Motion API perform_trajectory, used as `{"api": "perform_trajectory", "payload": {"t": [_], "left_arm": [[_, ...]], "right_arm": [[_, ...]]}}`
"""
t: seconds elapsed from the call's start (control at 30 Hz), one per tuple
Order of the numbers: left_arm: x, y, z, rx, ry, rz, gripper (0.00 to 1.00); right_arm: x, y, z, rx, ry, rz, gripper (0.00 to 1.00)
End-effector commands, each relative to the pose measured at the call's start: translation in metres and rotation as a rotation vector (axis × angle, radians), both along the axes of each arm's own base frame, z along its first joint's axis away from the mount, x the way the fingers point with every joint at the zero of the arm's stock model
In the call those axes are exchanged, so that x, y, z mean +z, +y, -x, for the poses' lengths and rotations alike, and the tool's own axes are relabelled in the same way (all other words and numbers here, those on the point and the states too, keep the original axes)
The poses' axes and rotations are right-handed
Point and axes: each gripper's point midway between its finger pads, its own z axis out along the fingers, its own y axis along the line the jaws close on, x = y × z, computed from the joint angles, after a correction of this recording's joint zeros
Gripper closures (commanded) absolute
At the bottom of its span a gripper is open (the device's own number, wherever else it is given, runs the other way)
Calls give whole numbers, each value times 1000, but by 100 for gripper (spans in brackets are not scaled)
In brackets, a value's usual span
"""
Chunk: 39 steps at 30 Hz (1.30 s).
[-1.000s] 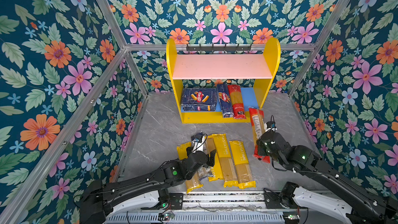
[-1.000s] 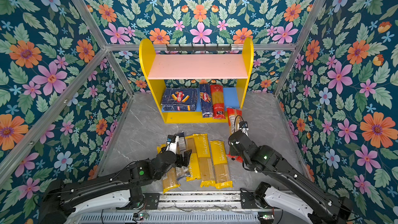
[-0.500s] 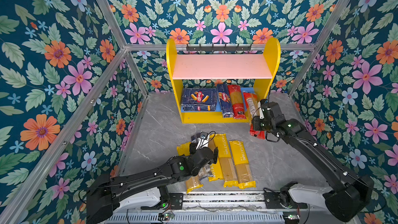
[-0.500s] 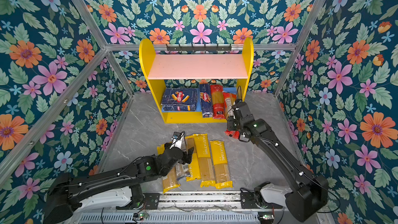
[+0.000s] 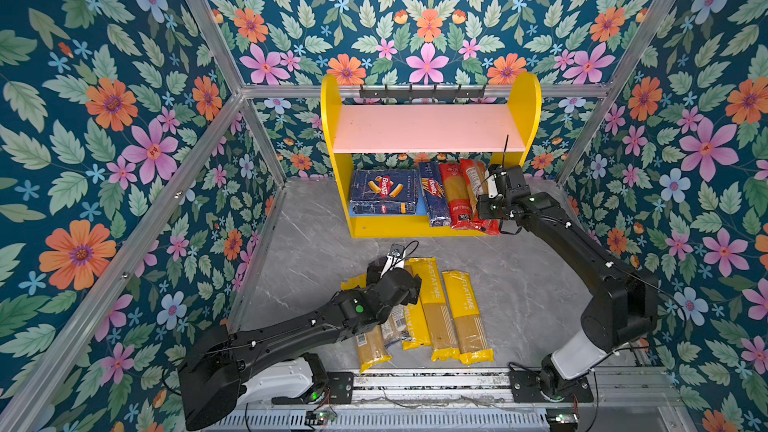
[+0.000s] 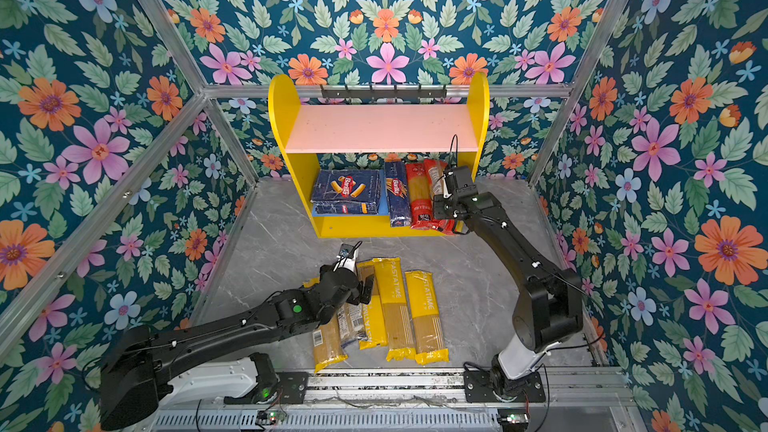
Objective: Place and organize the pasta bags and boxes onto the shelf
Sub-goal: 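Lift the red spaghetti bag with the right gripper and carry it to the blue shelf, then set the red bag upright beside the other red bag and open the right gripper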
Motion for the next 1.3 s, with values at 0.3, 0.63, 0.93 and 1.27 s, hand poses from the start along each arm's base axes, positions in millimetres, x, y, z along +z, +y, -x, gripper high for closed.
{"api": "perform_trajectory", "payload": {"t": [0.3, 0.63, 0.93, 1.27], "left_arm": [[-4, -2, -13, -12, 34, 11, 0], [4, 6, -12, 3, 22, 27, 0], [8, 15, -6, 17, 25, 52, 0], [17, 39, 7, 64, 17, 99, 0]], "right_arm": [[4, 3, -68, 13, -120, 37, 76], [-6, -4, -77, -17, -101, 84, 49], [6, -11, -54, -38, -105, 59, 19], [14, -18, 6, -70, -88, -9, 18]]}}
